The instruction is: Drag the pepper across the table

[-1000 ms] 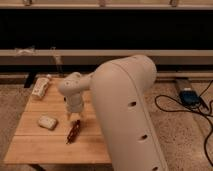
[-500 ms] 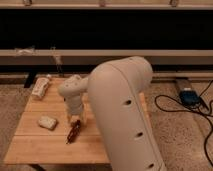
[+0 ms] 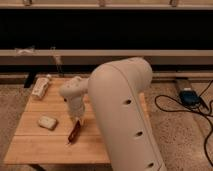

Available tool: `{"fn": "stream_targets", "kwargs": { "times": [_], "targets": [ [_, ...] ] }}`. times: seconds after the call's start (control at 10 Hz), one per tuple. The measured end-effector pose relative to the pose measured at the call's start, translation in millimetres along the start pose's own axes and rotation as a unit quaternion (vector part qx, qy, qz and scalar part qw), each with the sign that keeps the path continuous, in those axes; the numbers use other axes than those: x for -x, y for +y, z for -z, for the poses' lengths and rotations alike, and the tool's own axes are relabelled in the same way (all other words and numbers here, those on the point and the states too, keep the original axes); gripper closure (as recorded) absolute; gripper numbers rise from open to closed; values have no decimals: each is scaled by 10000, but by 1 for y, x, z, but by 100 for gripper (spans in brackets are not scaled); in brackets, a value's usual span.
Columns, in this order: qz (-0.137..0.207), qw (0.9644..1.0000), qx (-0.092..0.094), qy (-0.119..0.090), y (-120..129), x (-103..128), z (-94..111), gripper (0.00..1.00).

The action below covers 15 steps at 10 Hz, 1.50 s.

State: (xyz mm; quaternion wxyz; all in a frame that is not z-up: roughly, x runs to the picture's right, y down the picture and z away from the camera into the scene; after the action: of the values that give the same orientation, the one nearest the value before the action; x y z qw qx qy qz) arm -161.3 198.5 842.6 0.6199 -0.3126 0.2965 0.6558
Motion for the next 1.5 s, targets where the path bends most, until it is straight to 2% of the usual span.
{"fn": "stream_targets", "kwargs": {
  "times": [0.1,0.2,0.5,0.9,1.2,1.5],
  "targets": [
    [-26,10000,67,-14,-1,0,3,93],
    [-51,9999,140,-30,-1,1,6,99],
    [-84,9993,339,-140,-3,9,21,100],
    [-58,9983,471,-337,4,28,34,100],
    [-31,9974,504,-523,10,49,41,100],
    [-19,9966,445,-692,9,78,48,100]
  ]
}}
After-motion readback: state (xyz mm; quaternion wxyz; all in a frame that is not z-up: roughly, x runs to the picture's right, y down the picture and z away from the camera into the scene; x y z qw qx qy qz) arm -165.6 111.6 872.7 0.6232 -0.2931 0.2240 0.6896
